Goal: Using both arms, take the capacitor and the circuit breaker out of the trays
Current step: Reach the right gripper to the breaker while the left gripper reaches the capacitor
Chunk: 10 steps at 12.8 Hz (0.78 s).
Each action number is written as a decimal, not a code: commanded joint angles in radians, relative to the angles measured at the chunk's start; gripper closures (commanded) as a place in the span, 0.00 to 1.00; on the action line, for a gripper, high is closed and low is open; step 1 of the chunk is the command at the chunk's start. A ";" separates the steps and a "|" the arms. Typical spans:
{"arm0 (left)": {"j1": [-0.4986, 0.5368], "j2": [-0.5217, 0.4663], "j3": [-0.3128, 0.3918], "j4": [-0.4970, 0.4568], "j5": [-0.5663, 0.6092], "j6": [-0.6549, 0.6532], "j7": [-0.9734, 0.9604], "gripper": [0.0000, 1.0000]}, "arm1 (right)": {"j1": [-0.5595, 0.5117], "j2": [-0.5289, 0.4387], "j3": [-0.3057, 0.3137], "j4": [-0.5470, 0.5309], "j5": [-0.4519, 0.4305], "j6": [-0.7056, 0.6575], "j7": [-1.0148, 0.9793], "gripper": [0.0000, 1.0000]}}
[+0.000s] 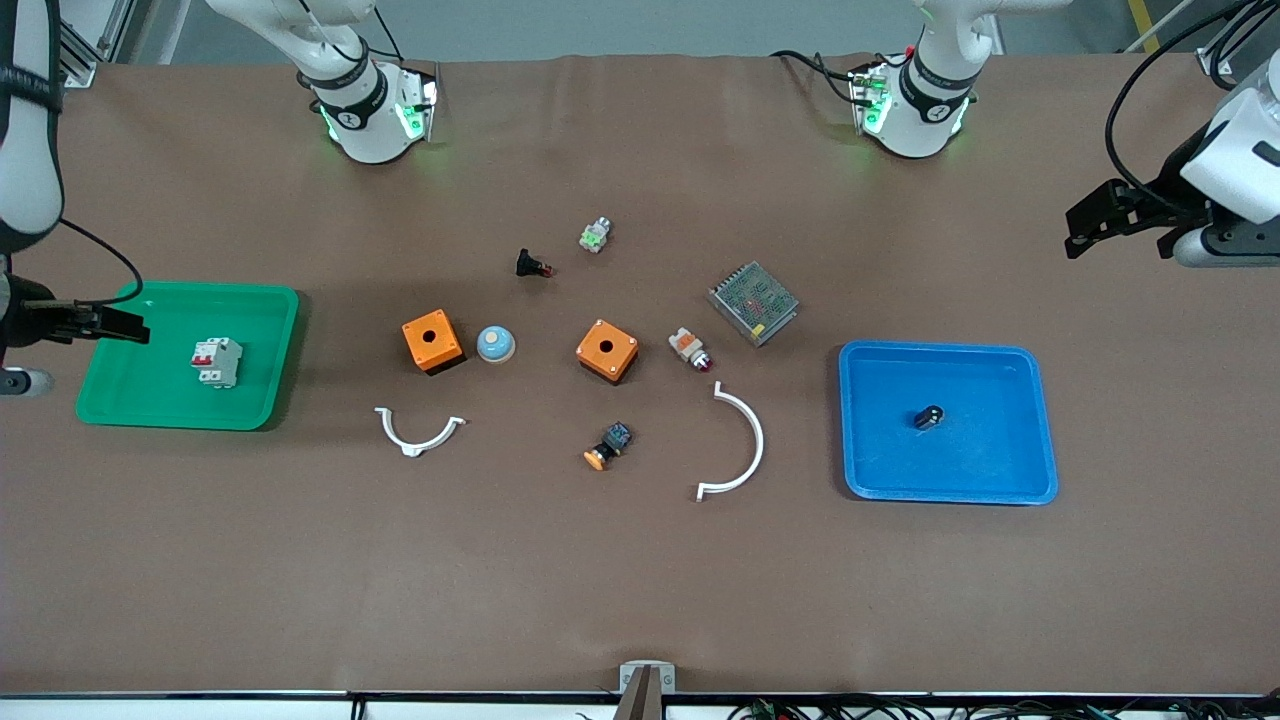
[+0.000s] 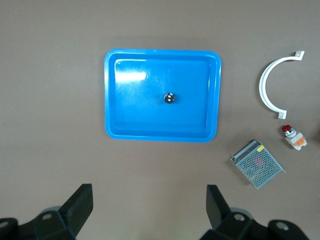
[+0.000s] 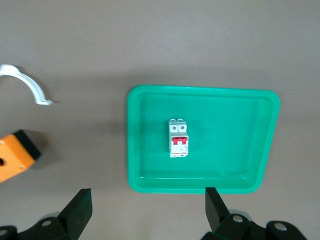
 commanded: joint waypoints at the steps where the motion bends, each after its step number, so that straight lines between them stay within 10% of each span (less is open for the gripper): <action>1: -0.007 0.063 -0.005 0.004 0.003 -0.006 0.013 0.00 | -0.066 0.091 0.013 -0.007 -0.018 0.065 -0.109 0.00; 10: 0.023 0.261 -0.008 -0.346 0.000 0.571 -0.004 0.11 | -0.097 0.130 0.014 -0.275 -0.006 0.370 -0.186 0.00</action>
